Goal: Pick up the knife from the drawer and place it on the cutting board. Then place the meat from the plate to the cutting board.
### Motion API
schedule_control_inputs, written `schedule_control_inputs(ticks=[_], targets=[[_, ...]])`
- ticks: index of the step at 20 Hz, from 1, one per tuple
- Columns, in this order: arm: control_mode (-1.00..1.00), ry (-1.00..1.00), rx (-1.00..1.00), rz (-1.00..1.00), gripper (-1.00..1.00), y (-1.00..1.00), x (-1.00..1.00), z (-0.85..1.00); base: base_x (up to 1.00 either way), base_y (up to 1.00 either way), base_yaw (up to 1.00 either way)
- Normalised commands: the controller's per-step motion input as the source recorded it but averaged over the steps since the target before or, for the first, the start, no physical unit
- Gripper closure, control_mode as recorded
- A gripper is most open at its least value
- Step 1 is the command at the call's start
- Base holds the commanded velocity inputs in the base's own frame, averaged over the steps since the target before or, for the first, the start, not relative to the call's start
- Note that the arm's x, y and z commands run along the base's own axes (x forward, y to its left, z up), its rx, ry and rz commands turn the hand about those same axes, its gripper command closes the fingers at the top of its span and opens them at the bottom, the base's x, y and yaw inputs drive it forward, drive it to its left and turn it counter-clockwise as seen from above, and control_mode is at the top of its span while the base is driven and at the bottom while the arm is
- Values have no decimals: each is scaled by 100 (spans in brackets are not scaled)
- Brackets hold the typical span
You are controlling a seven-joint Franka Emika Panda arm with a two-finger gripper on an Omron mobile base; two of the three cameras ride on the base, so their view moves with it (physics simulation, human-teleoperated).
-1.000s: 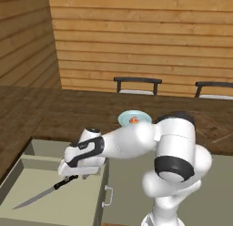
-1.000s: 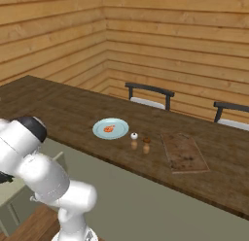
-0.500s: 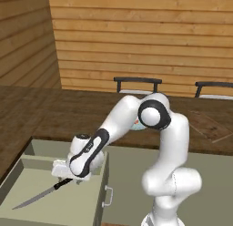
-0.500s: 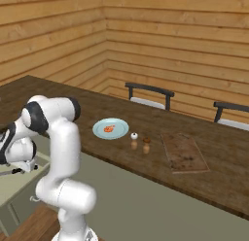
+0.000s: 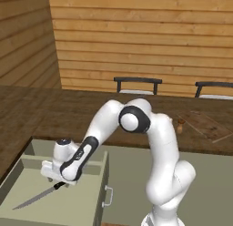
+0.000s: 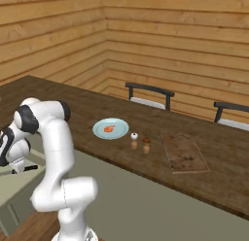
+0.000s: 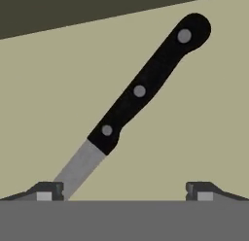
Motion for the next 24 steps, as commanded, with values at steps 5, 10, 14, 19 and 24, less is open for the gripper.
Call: schedule_control_inputs(ticks=[5, 10, 14, 19, 24], targets=[[-100, 13, -5, -15, -100, 1, 73, -30, 0, 0, 0], [-100, 9, 0, -6, -100, -26, 43, -37, 0, 0, 0], [-100, 4, 0, -2, -100, -21, 11, -42, 0, 0, 0], [-100, 0, 0, -2, -100, -5, 14, -38, 0, 0, 0], [-100, 0, 0, -1, -100, -8, 3, -32, 0, 0, 0]])
